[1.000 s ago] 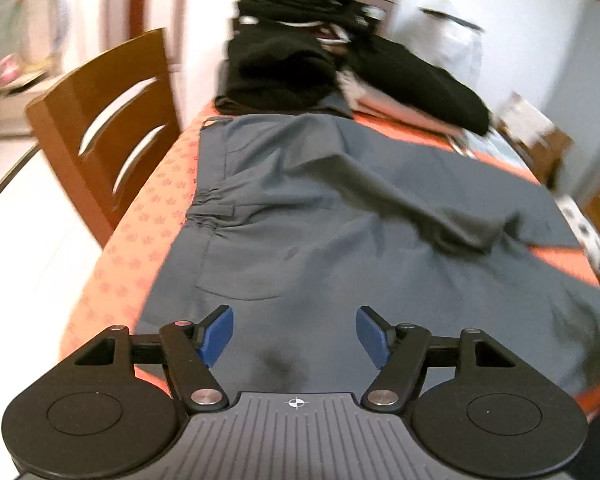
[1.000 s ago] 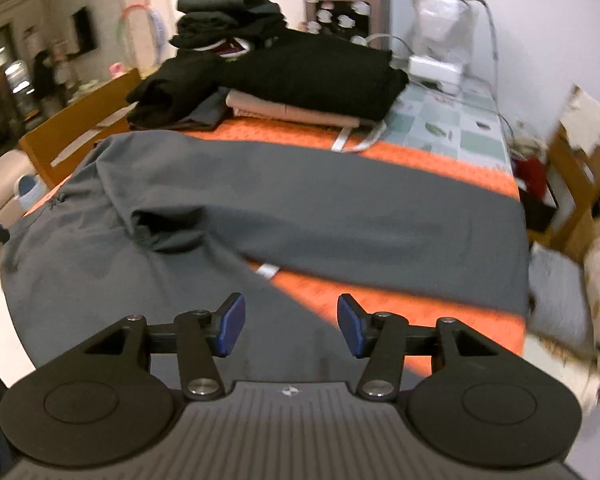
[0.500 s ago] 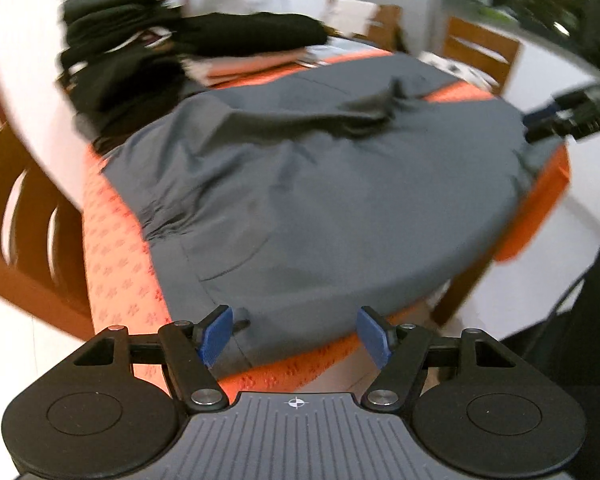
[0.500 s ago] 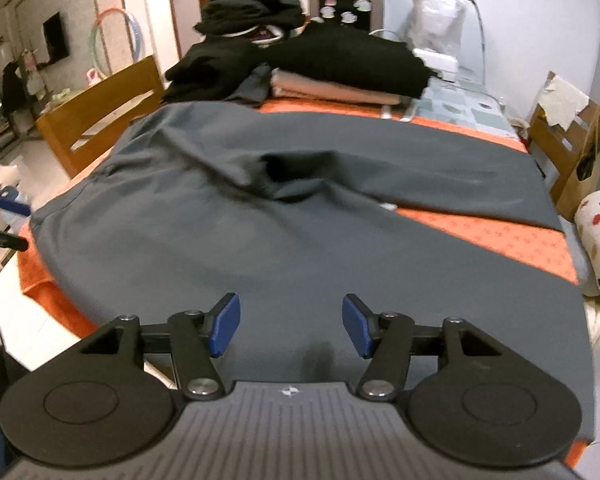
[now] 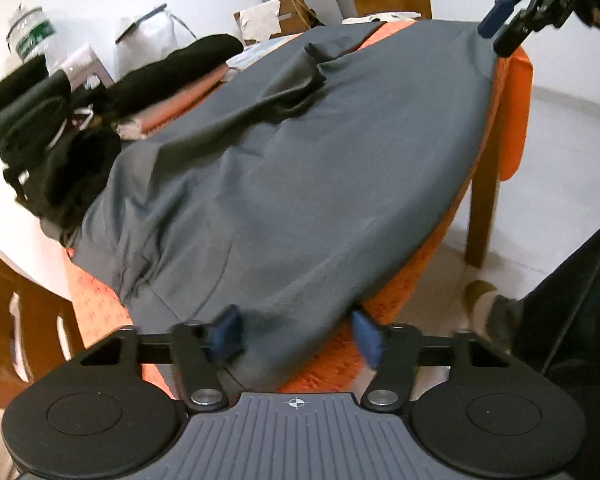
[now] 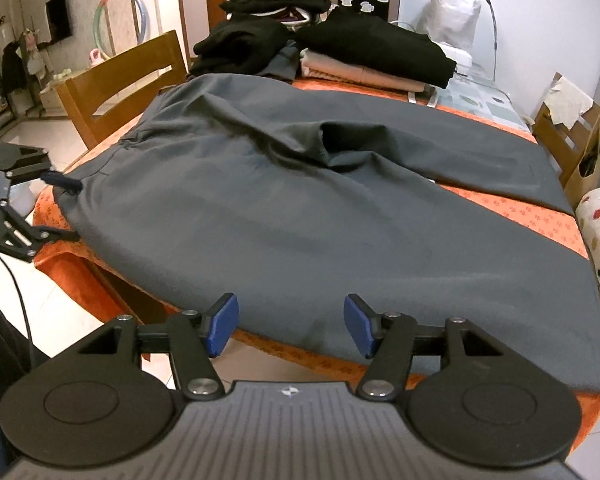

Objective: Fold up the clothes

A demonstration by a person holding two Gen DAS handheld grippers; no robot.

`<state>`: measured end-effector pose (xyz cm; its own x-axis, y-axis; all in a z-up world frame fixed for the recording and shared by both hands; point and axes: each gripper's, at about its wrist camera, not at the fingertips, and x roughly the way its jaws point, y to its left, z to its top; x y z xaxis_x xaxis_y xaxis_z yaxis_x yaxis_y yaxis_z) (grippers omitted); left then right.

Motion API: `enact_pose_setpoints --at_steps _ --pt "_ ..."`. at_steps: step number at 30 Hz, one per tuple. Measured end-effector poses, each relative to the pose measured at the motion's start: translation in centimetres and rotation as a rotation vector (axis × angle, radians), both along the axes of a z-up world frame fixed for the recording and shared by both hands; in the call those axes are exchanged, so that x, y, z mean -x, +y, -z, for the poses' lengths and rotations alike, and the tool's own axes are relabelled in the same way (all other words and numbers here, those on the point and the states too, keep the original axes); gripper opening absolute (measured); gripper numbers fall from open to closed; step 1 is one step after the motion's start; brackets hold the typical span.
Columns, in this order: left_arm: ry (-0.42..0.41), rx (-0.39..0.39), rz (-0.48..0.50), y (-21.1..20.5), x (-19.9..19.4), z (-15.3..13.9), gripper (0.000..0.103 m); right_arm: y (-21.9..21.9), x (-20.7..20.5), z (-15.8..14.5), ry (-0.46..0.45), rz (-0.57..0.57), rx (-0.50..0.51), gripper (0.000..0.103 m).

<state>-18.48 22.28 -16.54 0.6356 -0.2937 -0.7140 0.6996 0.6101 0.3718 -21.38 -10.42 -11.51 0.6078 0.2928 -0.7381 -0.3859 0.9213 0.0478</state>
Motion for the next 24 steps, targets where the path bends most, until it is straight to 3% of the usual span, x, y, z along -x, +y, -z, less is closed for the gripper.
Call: enact_pose_setpoints --at_steps 2,3,4,13,18,20,24 --pt "0.0 0.01 0.016 0.1 0.1 -0.1 0.036 0.0 0.2 0.1 0.002 -0.007 0.003 0.067" --pt "0.0 0.022 0.029 0.2 0.2 -0.3 0.015 0.2 0.2 0.2 0.0 -0.015 0.01 0.068" --pt "-0.007 0.032 0.028 0.2 0.3 -0.7 0.01 0.4 0.3 0.3 -0.003 -0.025 0.019 0.069" --pt "0.002 0.288 -0.156 1.2 -2.6 -6.6 0.006 2.3 -0.8 2.0 -0.064 -0.09 0.102 0.072" --pt "-0.011 0.355 -0.209 0.9 -4.2 -9.3 0.005 2.2 -2.0 3.3 -0.132 -0.072 0.201 0.072" --pt "-0.023 0.373 -0.221 0.8 -4.5 -10.2 0.004 1.3 -2.6 3.9 -0.156 -0.028 0.239 0.067" --pt "-0.037 0.408 -0.245 0.9 -4.7 -11.4 0.004 -2.0 -3.6 4.7 -0.181 0.094 0.298 0.043"
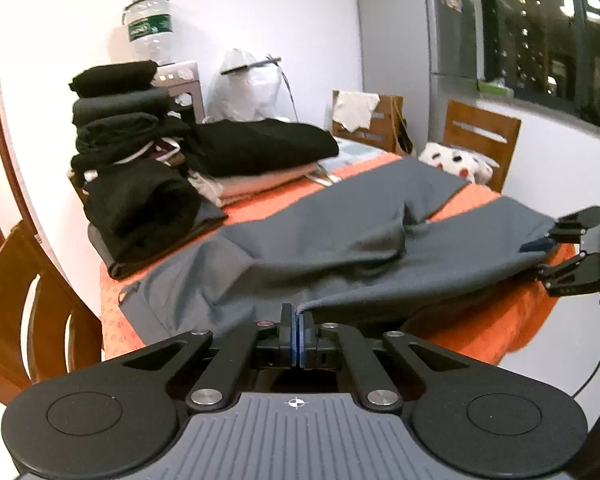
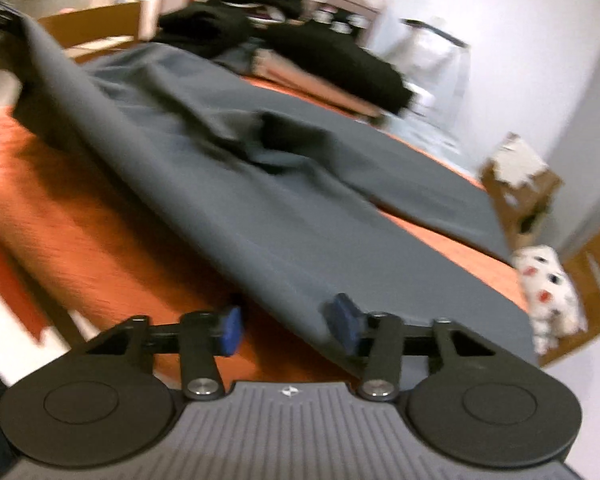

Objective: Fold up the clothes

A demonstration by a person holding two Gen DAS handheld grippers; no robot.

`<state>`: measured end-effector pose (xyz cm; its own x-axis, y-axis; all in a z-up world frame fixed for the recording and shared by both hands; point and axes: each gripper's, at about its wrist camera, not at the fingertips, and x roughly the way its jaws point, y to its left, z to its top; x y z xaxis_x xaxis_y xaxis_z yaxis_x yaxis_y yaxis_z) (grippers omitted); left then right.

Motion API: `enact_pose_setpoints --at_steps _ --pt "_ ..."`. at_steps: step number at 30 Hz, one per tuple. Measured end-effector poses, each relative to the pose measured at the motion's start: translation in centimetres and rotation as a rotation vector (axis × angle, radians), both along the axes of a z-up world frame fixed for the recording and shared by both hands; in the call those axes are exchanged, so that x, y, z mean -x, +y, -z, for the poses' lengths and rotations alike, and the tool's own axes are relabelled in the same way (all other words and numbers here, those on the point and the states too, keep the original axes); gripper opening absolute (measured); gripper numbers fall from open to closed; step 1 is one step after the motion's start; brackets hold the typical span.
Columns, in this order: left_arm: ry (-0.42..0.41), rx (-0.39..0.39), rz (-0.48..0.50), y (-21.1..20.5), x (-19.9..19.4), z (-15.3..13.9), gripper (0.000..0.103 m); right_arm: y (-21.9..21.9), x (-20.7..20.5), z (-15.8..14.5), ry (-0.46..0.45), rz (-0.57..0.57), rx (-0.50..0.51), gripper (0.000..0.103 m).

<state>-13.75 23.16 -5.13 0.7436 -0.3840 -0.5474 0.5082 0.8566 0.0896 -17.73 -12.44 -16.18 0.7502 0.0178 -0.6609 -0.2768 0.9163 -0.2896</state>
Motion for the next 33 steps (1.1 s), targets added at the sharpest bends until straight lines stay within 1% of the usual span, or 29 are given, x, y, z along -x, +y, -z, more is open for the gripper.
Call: enact_pose_setpoints --at_steps 2,3,4,7,8,11,13,15,18,22,25,27,31,33 --pt "-0.005 0.012 -0.01 0.1 0.1 -0.5 0.004 -2.2 -0.4 0.4 -0.008 0.074 0.021 0.039" --pt "-0.005 0.017 -0.014 0.1 0.2 -0.6 0.004 -3.3 -0.6 0.6 -0.006 0.108 0.018 0.035" --pt "0.001 0.027 -0.013 0.2 0.4 -0.8 0.003 -4.4 -0.9 0.8 0.002 0.135 0.0 0.023" --pt "0.006 0.051 -0.008 0.0 1.3 -1.1 0.003 -7.3 -1.2 0.5 0.011 0.209 -0.127 0.007" --pt "0.0 0.055 -0.009 -0.1 1.8 -1.1 0.003 -7.4 -1.0 -0.1 -0.01 0.225 -0.126 0.005" --pt "-0.003 0.091 -0.033 0.5 3.2 -1.6 0.003 -7.0 0.4 -2.9 -0.095 0.256 -0.086 0.004" --pt "-0.001 0.118 -0.036 1.1 4.3 -2.2 0.003 -7.2 2.0 -5.5 -0.146 0.276 -0.097 0.004" --pt "0.002 0.151 -0.039 1.8 5.4 -3.1 0.003 -7.0 4.2 -8.4 -0.193 0.283 -0.08 0.004" --pt "0.015 0.189 -0.033 2.1 6.7 -4.3 0.003 -6.9 6.5 -11.9 -0.224 0.283 -0.051 0.004" --pt "0.033 0.233 -0.03 2.2 7.9 -5.3 0.003 -6.8 7.2 -14.4 -0.247 0.29 0.006 0.004" --pt "0.046 0.259 -0.063 2.0 7.0 -5.4 0.003 -7.0 5.9 -15.5 -0.255 0.289 0.019 0.004" --pt "0.054 0.278 -0.101 1.9 5.9 -5.3 0.003 -6.9 4.1 -15.7 -0.249 0.263 0.045 0.004" --pt "0.053 0.283 -0.179 1.2 2.9 -5.7 0.003 -6.9 -1.0 -15.8 -0.229 0.199 0.076 0.004" --pt "0.06 0.269 -0.216 0.8 1.2 -5.7 0.004 -7.0 -4.3 -15.7 -0.22 0.156 0.1 0.004"
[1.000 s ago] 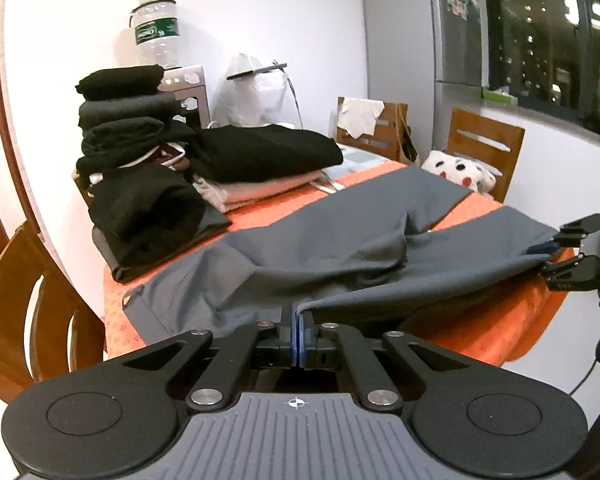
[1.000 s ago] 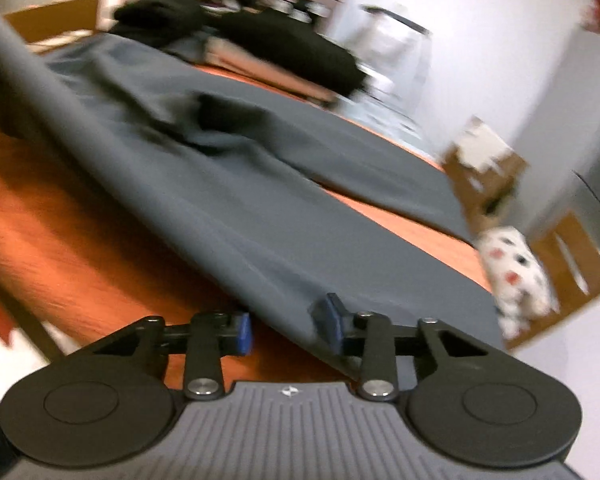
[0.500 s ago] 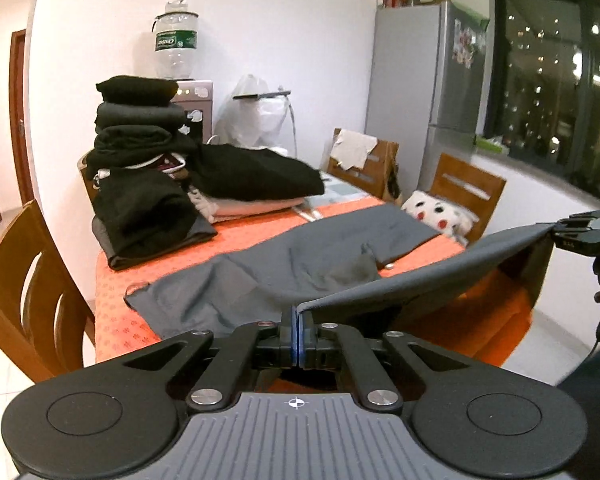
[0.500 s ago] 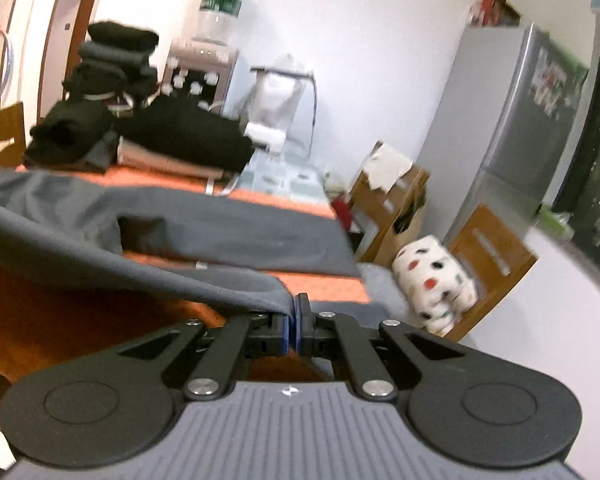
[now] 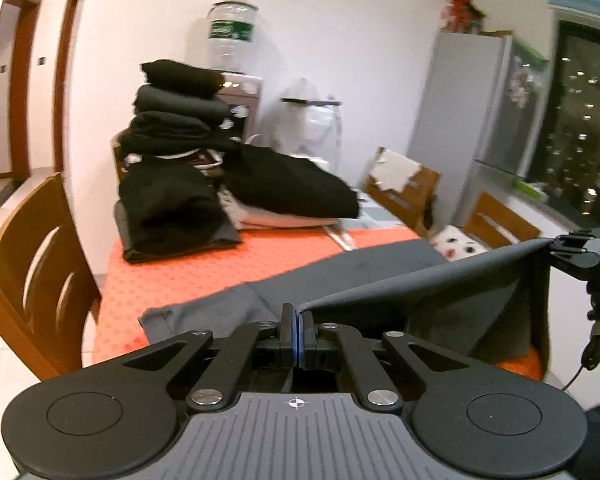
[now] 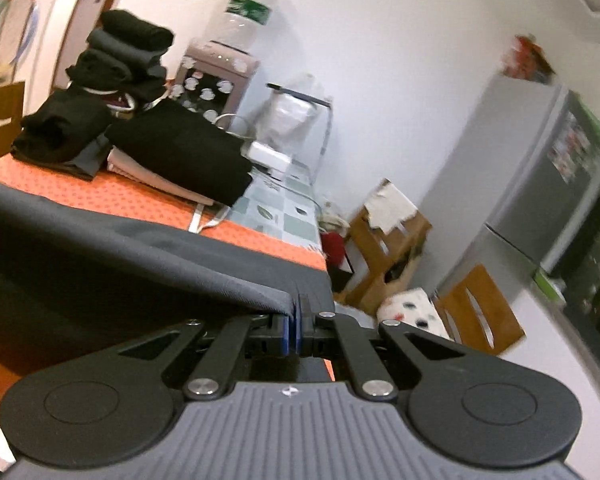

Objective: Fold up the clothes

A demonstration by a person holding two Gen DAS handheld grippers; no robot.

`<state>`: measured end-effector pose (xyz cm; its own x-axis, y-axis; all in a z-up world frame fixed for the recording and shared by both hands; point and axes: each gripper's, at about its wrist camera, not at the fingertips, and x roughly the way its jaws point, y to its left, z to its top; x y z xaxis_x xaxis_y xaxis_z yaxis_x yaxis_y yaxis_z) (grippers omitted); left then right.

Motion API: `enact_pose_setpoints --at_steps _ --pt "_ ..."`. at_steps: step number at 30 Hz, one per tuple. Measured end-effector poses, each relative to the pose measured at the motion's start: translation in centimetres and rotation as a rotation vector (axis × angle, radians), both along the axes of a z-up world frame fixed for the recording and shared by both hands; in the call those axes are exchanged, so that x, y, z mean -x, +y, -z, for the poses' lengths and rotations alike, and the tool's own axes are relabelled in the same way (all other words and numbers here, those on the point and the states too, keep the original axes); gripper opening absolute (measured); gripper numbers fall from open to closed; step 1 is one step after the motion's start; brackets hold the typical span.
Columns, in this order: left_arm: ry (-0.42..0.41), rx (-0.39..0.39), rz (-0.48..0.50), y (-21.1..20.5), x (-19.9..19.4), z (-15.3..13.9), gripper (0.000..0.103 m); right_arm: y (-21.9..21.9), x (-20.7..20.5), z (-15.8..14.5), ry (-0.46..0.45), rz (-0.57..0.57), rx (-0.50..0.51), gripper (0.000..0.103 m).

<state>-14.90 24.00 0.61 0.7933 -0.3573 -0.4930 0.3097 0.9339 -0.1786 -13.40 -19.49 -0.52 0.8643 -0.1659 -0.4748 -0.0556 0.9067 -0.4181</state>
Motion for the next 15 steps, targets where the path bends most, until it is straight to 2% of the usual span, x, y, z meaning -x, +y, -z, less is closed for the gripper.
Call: enact_pose_setpoints --at_steps 7,15 --pt "0.077 -0.05 -0.149 -0.8 -6.8 1.2 0.004 1.2 -12.5 1.6 0.061 -0.182 0.144 0.004" --pt "0.171 -0.094 -0.315 0.0 -13.8 4.7 0.004 4.8 -25.0 7.0 0.184 -0.411 0.271 0.004"
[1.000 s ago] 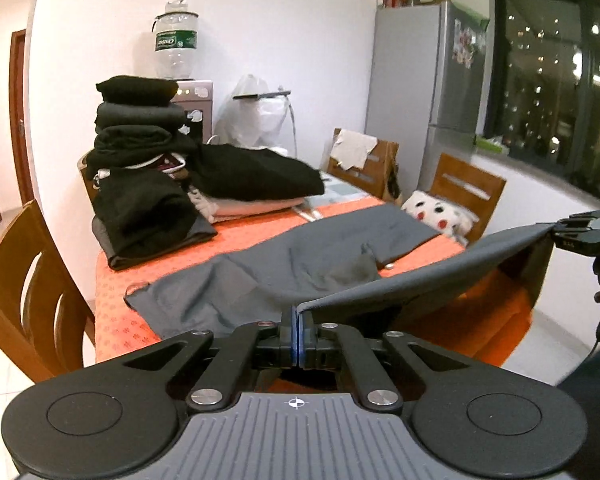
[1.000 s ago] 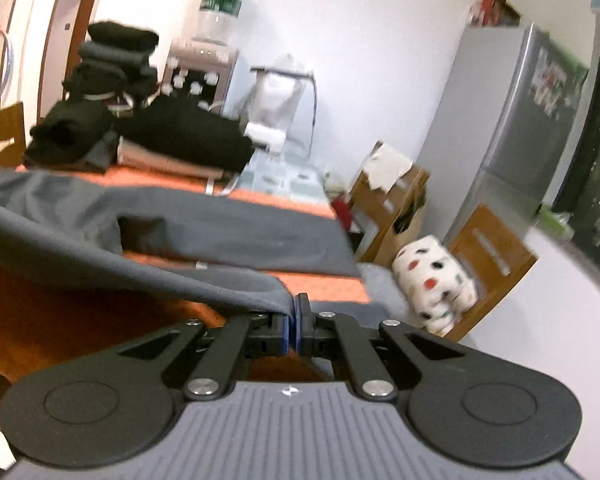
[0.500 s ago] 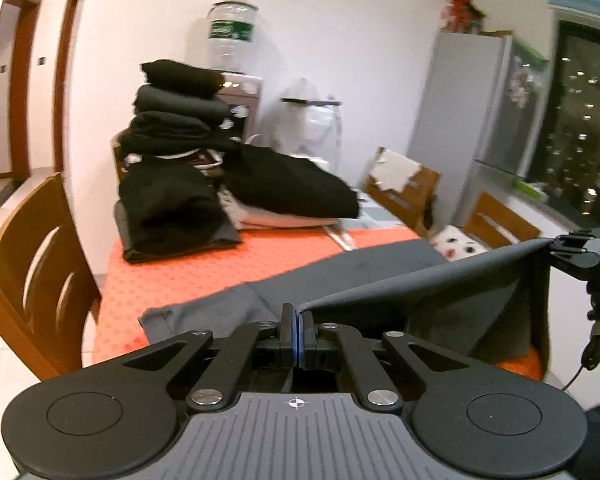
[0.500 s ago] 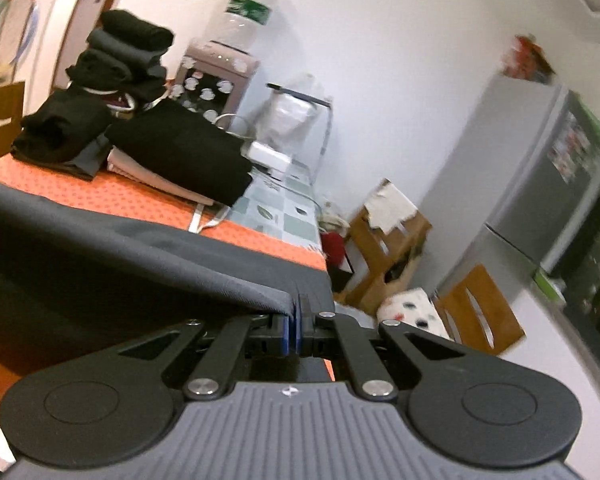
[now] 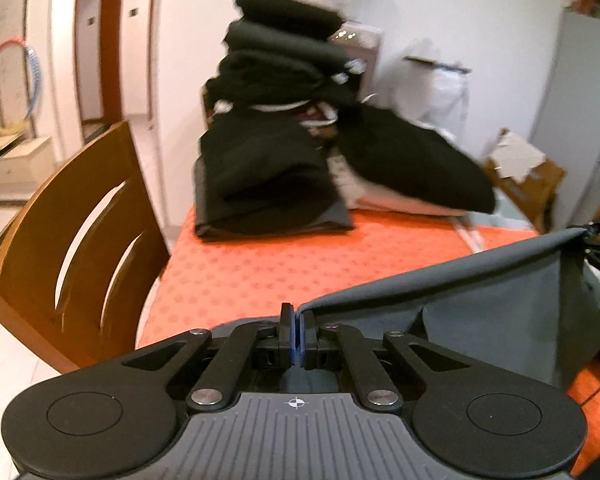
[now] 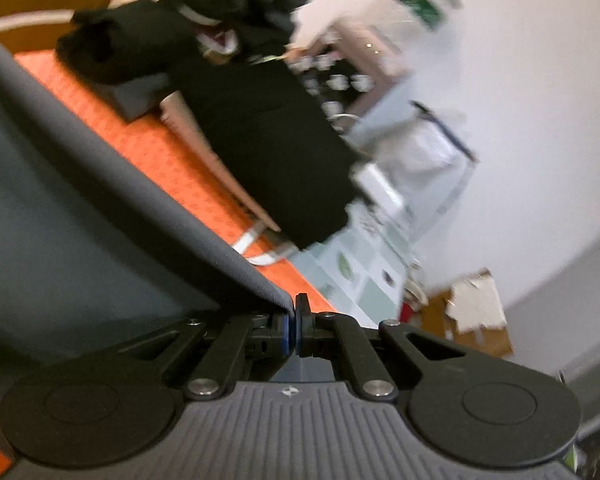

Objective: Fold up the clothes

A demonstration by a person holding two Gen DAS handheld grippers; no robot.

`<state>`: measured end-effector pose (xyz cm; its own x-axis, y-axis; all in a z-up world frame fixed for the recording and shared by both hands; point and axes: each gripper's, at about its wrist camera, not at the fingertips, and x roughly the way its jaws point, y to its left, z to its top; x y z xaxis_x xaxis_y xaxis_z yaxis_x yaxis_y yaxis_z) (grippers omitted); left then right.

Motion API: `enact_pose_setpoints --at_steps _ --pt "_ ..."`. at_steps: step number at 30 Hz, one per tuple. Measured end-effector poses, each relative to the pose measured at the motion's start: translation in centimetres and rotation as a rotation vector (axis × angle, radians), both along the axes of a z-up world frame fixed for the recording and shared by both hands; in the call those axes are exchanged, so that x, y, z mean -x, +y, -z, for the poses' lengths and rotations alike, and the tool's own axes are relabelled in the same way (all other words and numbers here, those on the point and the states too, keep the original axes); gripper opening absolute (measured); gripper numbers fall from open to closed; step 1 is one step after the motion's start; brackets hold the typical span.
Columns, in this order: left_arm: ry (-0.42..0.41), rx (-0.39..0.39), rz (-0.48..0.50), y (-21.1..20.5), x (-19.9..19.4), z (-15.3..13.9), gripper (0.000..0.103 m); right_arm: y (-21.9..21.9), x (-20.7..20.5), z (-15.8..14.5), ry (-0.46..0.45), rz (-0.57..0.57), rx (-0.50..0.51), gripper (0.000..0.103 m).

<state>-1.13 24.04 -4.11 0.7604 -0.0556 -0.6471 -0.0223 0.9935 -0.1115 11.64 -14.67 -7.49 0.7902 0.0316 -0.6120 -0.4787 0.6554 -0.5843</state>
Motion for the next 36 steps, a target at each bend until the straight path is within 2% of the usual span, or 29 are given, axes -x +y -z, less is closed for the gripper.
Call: enact_pose_setpoints --at_steps 5,12,15,17,18,19,22,25,28,33,36 --pt "0.056 -0.037 -0.056 0.2 -3.5 2.0 0.004 2.3 -6.0 3.6 0.1 -0.078 0.045 0.004" --pt "0.146 -0.083 -0.09 0.1 -7.3 5.4 0.006 4.7 -10.8 9.6 0.25 -0.143 0.134 0.004" --pt "0.144 -0.081 -0.105 0.3 -7.7 6.4 0.014 5.2 -11.7 11.1 0.277 -0.157 0.155 0.005" --pt "0.129 -0.042 -0.133 0.9 -7.5 6.4 0.029 5.1 -11.6 11.3 0.281 -0.166 0.157 0.009" --pt "0.112 -0.014 -0.157 1.4 -7.1 6.0 0.047 5.2 -11.6 11.3 0.279 -0.171 0.16 0.017" --pt "0.08 0.019 -0.186 1.9 -6.4 5.3 0.059 5.1 -11.4 11.1 0.275 -0.176 0.16 0.027" --pt "0.005 0.12 -0.255 3.4 -3.7 3.1 0.063 4.5 -10.3 9.2 0.282 -0.207 0.115 0.053" --pt "-0.018 0.177 -0.317 4.2 -0.4 1.8 0.069 4.2 -9.0 6.6 0.268 -0.233 0.059 0.06" --pt "0.002 0.216 -0.375 4.1 2.9 2.0 0.072 3.7 -7.2 3.9 0.262 -0.252 -0.02 0.068" --pt "0.058 0.317 -0.478 3.2 7.9 4.9 0.073 2.1 -4.7 0.9 0.284 -0.234 -0.165 0.069" --pt "0.084 0.415 -0.546 2.6 9.9 7.0 0.074 1.0 -3.6 0.3 0.322 -0.208 -0.24 0.069"
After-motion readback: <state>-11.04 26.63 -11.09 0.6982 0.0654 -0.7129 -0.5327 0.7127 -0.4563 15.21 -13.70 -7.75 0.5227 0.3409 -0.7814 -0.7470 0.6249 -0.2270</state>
